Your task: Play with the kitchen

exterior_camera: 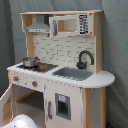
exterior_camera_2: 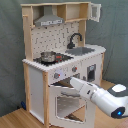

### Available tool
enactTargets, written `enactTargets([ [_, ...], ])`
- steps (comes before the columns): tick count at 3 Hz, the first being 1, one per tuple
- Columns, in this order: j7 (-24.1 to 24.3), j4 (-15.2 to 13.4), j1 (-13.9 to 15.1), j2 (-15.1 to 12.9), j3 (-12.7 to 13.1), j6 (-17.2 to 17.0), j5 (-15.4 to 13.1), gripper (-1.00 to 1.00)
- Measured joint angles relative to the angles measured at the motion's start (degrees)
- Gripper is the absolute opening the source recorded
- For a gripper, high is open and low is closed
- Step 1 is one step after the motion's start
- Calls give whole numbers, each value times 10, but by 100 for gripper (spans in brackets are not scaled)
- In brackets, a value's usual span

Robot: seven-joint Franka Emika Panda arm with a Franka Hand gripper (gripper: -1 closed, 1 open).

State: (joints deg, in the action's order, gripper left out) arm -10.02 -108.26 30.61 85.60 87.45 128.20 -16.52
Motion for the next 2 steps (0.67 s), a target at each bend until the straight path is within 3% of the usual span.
enactTargets([
  [1,-27,-4,0,-5,37,38,0,100],
  [2,-16,-12,3,-7,69,82,11,100],
])
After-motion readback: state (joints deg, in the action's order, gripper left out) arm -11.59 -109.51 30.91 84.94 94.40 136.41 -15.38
